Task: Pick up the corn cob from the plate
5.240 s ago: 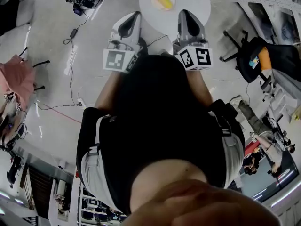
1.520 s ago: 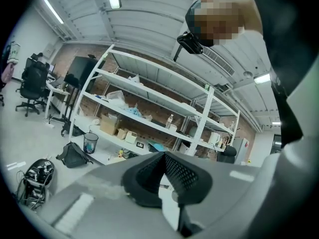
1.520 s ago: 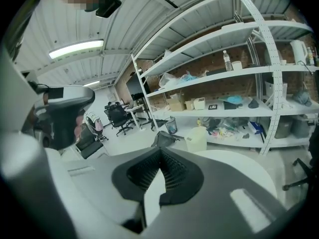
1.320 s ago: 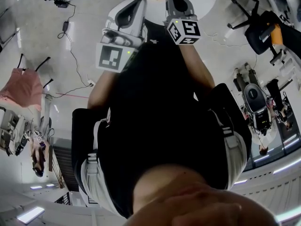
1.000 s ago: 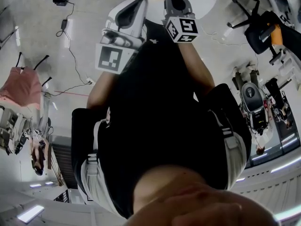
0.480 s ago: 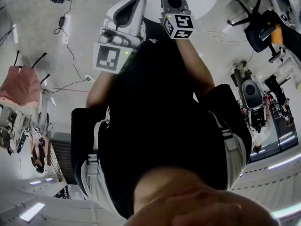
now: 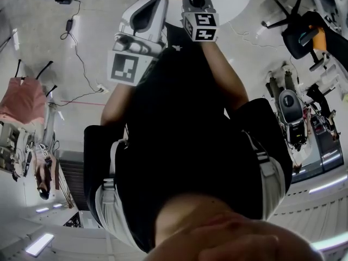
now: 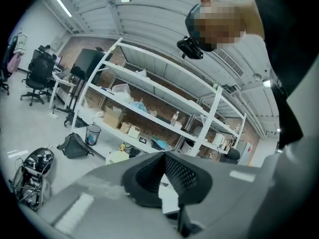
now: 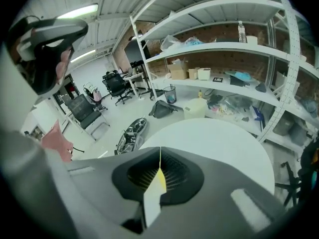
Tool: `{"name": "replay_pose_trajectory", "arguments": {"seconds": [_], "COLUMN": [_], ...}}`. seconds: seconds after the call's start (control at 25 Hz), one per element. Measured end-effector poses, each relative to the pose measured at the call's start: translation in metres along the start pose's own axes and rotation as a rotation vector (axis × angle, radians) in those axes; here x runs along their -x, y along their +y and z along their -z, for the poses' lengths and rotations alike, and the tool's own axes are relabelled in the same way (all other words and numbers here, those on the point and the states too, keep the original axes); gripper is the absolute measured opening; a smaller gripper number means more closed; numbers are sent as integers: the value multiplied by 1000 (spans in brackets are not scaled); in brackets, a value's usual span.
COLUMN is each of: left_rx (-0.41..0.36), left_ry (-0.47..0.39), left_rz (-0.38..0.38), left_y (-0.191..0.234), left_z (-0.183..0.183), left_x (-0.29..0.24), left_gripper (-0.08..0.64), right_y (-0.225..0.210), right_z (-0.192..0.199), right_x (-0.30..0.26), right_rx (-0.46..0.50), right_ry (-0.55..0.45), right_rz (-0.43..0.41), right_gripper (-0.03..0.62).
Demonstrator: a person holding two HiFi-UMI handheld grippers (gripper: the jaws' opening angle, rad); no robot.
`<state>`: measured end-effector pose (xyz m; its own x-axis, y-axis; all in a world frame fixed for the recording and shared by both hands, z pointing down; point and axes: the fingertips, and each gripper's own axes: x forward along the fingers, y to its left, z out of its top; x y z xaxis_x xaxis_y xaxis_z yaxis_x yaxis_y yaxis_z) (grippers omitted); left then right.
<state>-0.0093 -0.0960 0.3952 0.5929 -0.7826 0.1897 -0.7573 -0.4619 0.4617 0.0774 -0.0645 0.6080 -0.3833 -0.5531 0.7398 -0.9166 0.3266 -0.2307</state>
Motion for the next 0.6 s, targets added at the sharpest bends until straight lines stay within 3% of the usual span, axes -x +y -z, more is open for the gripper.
{"name": "replay_pose_trajectory", "arguments": {"seconds": [0.6], "left_rx": [22], "left_ry": [8], "left_rz": [-19], "left_y": [13], "left_z": [6], "left_x": [-20], "left_gripper": [2], "right_y": [-6], "right_z": [35], "right_x": [-28], "right_rx": [87], "right_ry": [193], "right_rz": [-43], "right_gripper": [75]}}
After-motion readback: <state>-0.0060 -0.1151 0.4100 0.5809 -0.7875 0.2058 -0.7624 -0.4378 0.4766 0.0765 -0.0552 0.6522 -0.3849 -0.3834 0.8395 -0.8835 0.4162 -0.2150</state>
